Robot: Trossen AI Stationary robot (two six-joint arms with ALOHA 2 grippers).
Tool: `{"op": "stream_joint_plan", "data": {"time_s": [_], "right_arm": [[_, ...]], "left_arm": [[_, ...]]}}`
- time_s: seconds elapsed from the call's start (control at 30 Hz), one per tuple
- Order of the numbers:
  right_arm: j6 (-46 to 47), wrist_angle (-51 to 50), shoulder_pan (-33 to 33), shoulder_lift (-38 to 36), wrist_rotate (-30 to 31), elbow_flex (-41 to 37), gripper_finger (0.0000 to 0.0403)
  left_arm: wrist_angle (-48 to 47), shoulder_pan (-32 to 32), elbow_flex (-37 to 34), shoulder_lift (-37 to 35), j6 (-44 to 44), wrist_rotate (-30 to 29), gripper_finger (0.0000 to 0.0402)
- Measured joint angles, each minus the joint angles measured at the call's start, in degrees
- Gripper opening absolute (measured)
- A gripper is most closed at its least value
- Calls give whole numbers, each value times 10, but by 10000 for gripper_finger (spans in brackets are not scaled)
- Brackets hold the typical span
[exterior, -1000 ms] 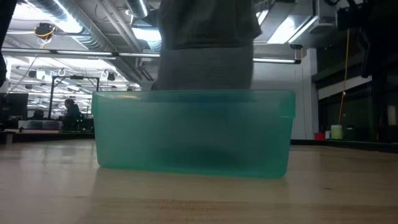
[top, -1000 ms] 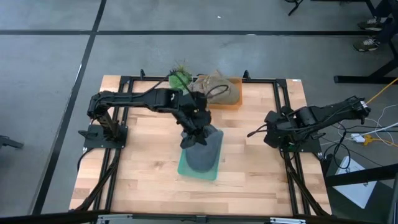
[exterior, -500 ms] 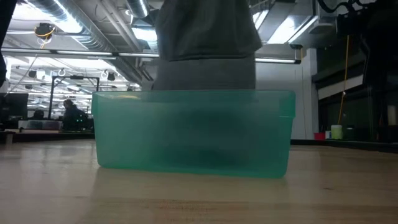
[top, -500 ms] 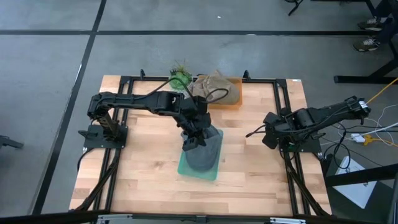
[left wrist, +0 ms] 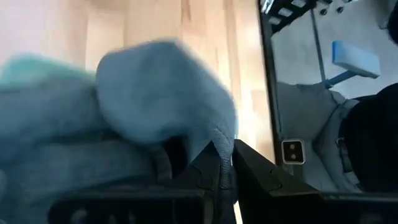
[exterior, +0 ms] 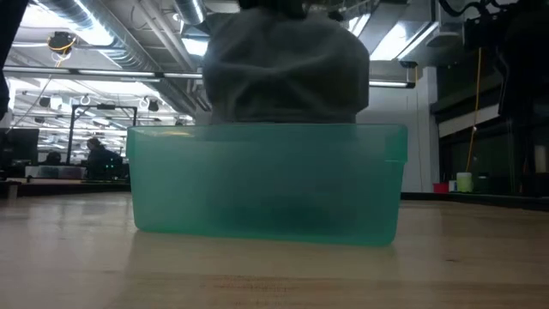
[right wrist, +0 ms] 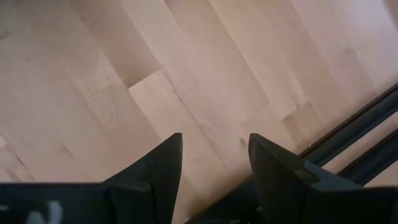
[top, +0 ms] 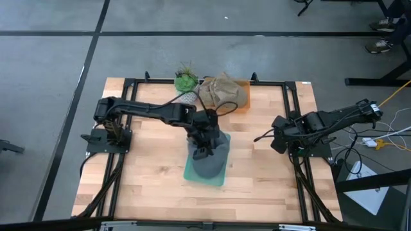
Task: Pick & Place hat
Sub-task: Put the blue cap into the green bin
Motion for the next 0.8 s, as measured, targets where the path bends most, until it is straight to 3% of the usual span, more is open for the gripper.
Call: {"op": "stream_joint_plan", "data": {"time_s": [0.37, 0.57, 0.8], "right_arm": [[-8, 1, 0, 0, 0, 0, 184], [-24, 9, 0, 0, 23, 0, 184], [-52, 24, 0, 0, 31, 0, 184]], "left_arm": [[-2, 43, -34, 0, 77, 4, 26], [-19, 58, -60, 2, 137, 67, 42], [-17, 76, -72, 2, 108, 56, 73]]}}
